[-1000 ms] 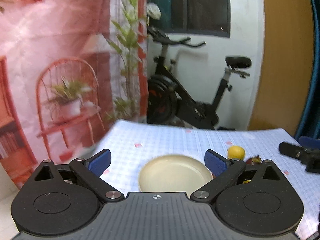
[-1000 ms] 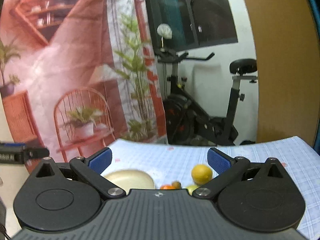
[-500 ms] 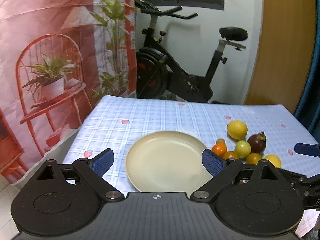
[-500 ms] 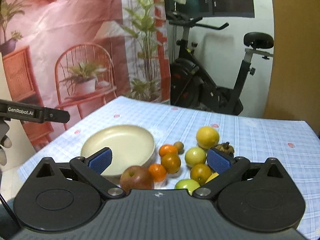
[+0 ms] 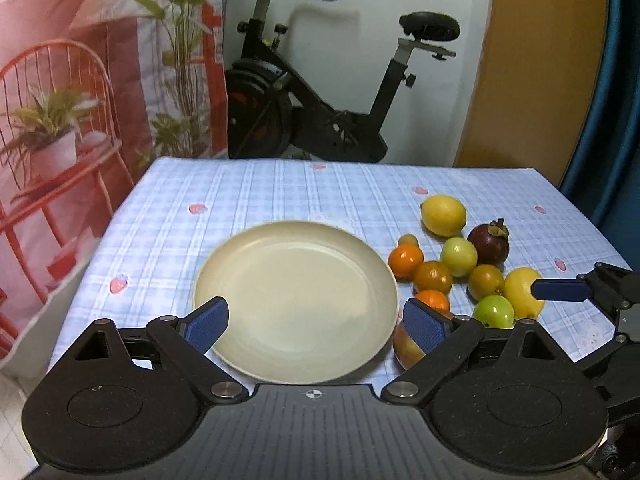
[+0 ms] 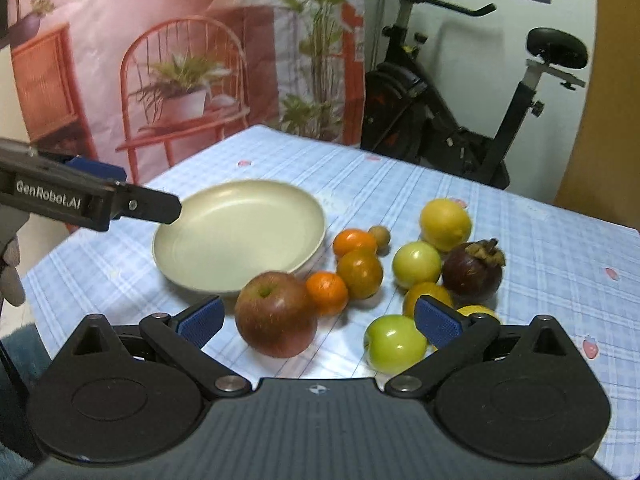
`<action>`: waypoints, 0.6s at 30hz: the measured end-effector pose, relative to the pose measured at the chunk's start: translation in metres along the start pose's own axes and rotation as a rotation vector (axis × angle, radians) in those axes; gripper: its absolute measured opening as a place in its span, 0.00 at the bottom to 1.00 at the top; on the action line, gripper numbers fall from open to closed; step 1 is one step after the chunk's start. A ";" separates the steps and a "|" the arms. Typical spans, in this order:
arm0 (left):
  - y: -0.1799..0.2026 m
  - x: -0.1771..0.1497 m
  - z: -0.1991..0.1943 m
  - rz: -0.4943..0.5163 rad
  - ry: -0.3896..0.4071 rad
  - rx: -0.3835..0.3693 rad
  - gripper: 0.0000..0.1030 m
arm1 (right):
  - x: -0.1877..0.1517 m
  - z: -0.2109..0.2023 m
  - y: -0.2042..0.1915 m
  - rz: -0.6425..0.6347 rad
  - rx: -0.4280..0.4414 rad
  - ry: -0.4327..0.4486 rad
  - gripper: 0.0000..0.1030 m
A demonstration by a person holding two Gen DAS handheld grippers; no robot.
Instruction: Organize fruits
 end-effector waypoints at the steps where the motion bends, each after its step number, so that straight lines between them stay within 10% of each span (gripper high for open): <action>1: 0.000 0.000 0.002 0.005 -0.004 -0.005 0.92 | 0.000 0.002 -0.001 -0.004 0.004 -0.001 0.98; 6: 0.008 -0.006 0.016 0.001 -0.047 -0.101 0.62 | -0.003 0.012 -0.009 -0.048 0.047 -0.012 0.84; 18: 0.044 -0.018 0.050 -0.087 -0.143 -0.290 0.63 | -0.011 0.040 -0.020 -0.106 0.120 -0.065 0.69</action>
Point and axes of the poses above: each gripper's, at about its wrist camera, not at the fingertips, and z roughly the way its jaws point, y to its right, x to its top, the point moved 7 cm from there along z, roughly the way its jaws point, and after that the axes turned 8 degrees about -x, right-handed, at the moved point
